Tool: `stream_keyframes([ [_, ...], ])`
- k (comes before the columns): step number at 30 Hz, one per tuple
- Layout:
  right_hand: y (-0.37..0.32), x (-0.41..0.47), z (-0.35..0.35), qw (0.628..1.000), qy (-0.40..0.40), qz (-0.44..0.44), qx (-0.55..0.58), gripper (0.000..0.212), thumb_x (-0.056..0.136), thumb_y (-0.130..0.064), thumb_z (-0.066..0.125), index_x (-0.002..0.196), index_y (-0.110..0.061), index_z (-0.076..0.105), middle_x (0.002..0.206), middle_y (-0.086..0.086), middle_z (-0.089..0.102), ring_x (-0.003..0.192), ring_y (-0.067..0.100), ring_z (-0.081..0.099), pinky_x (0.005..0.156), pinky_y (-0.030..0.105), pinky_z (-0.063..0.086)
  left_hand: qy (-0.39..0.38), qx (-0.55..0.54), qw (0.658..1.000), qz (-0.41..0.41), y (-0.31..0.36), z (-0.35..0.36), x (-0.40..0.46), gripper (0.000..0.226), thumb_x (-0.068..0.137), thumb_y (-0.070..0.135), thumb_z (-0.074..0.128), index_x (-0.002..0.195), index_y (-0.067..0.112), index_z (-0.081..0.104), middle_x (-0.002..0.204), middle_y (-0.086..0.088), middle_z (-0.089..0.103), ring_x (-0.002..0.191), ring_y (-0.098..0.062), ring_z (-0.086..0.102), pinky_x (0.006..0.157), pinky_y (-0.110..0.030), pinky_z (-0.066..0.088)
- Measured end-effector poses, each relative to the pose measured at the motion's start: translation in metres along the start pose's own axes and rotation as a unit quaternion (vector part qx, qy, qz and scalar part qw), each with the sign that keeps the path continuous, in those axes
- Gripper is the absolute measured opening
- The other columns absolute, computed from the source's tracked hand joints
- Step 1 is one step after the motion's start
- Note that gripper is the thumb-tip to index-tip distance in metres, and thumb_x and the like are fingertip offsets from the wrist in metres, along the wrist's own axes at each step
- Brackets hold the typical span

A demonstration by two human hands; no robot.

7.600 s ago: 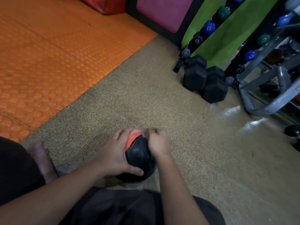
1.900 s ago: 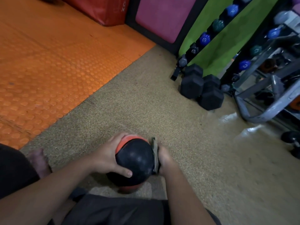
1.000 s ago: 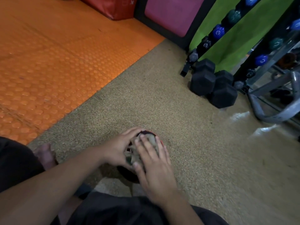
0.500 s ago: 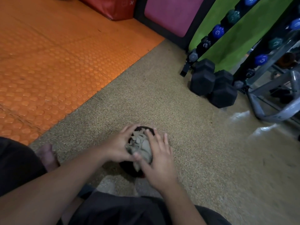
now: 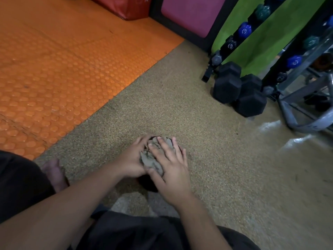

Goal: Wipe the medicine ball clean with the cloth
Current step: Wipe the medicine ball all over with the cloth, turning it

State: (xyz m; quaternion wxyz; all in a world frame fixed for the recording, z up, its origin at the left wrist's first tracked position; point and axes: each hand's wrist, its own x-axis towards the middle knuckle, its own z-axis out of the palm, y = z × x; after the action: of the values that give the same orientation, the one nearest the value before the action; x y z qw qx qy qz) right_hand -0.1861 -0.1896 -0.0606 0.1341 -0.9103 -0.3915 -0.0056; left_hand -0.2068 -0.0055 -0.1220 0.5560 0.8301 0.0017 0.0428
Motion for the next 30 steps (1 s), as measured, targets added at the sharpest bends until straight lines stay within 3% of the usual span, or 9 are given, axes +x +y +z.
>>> stream_keyframes([
  [6, 0.037, 0.012, -0.006, 0.995, 0.020, -0.090, 0.038, 0.051, 0.097, -0.027, 0.051, 0.148, -0.031, 0.053, 0.160, -0.009, 0.044, 0.156, 0.020, 0.024, 0.128, 0.040, 0.016, -0.015, 0.053, 0.997, -0.045, 0.004, 0.001, 0.001, 0.145, 0.033, 0.104, 0.067, 0.158, 0.045, 0.023, 0.157, 0.010, 0.031, 0.142, -0.010, 0.038, 0.120, -0.032, 0.035],
  [9, 0.054, 0.045, -0.008, 0.978, 0.055, 0.117, 0.164, 0.023, 0.103, -0.020, 0.053, 0.111, -0.023, 0.074, 0.114, -0.003, 0.074, 0.114, 0.017, 0.066, 0.107, 0.037, 0.048, -0.015, 0.081, 0.995, -0.060, 0.007, 0.004, 0.001, 0.147, 0.038, 0.095, 0.079, 0.161, 0.040, 0.021, 0.161, 0.012, 0.027, 0.145, -0.013, 0.036, 0.122, -0.040, 0.036],
  [12, 0.059, 0.066, -0.010, 0.919, 0.043, 0.315, 0.235, 0.033, 0.102, -0.024, 0.059, 0.070, -0.017, 0.064, 0.068, -0.003, 0.064, 0.066, 0.016, 0.060, 0.071, 0.034, 0.045, -0.031, 0.084, 0.995, -0.051, 0.007, 0.001, -0.005, 0.141, 0.046, 0.086, 0.087, 0.161, 0.042, 0.018, 0.159, 0.016, 0.023, 0.142, -0.008, 0.034, 0.119, -0.034, 0.035],
  [15, 0.029, 0.036, -0.002, 0.958, 0.117, 0.201, 0.168, 0.023, 0.105, -0.021, 0.056, 0.115, -0.018, 0.076, 0.119, -0.006, 0.074, 0.114, 0.009, 0.066, 0.099, 0.027, 0.050, -0.033, 0.074, 0.995, -0.062, 0.007, -0.002, -0.004, 0.145, 0.041, 0.092, 0.081, 0.161, 0.040, 0.018, 0.159, 0.015, 0.026, 0.143, -0.008, 0.034, 0.120, -0.033, 0.035],
  [18, 0.002, -0.019, -0.001, 0.984, 0.105, 0.084, 0.114, 0.048, 0.101, -0.010, 0.055, 0.149, -0.017, 0.053, 0.156, -0.008, 0.047, 0.151, 0.006, 0.033, 0.125, 0.027, 0.024, -0.032, 0.065, 0.995, -0.068, 0.006, -0.003, 0.003, 0.146, 0.040, 0.086, 0.083, 0.162, 0.035, 0.020, 0.156, 0.009, 0.031, 0.143, -0.011, 0.037, 0.115, -0.025, 0.032],
  [21, 0.002, -0.039, -0.008, 0.994, 0.065, 0.031, 0.080, 0.058, 0.093, -0.004, 0.056, 0.149, -0.019, 0.053, 0.155, -0.012, 0.045, 0.150, 0.004, 0.033, 0.123, 0.023, 0.025, -0.037, 0.074, 0.995, -0.062, 0.005, -0.001, 0.005, 0.149, 0.037, 0.085, 0.083, 0.162, 0.035, 0.020, 0.158, 0.009, 0.030, 0.144, -0.013, 0.036, 0.116, -0.027, 0.033],
  [24, 0.031, -0.006, -0.018, 0.972, 0.140, 0.155, 0.111, 0.040, 0.102, -0.009, 0.055, 0.139, -0.020, 0.065, 0.134, -0.020, 0.058, 0.125, -0.004, 0.055, 0.107, 0.012, 0.039, -0.050, 0.107, 0.991, -0.057, 0.011, -0.001, -0.001, 0.151, 0.037, 0.097, 0.078, 0.162, 0.041, 0.011, 0.165, 0.015, 0.018, 0.146, -0.010, 0.030, 0.122, -0.040, 0.034],
  [27, 0.041, 0.033, -0.027, 0.938, 0.173, 0.245, 0.172, 0.030, 0.105, -0.028, 0.051, 0.120, -0.017, 0.075, 0.107, -0.010, 0.074, 0.096, 0.009, 0.068, 0.089, 0.026, 0.053, -0.055, 0.105, 0.991, -0.056, 0.015, 0.003, -0.003, 0.145, 0.044, 0.090, 0.083, 0.162, 0.040, 0.013, 0.163, 0.017, 0.016, 0.145, -0.008, 0.029, 0.123, -0.039, 0.034],
  [30, -0.010, 0.020, -0.005, 0.980, 0.139, 0.112, 0.092, 0.036, 0.097, -0.004, 0.052, 0.126, -0.013, 0.072, 0.132, 0.004, 0.070, 0.128, 0.012, 0.059, 0.115, 0.032, 0.042, -0.022, 0.063, 0.996, -0.058, 0.008, -0.001, 0.002, 0.135, 0.039, 0.092, 0.079, 0.154, 0.047, 0.023, 0.154, 0.008, 0.033, 0.142, -0.013, 0.040, 0.121, -0.038, 0.037],
])
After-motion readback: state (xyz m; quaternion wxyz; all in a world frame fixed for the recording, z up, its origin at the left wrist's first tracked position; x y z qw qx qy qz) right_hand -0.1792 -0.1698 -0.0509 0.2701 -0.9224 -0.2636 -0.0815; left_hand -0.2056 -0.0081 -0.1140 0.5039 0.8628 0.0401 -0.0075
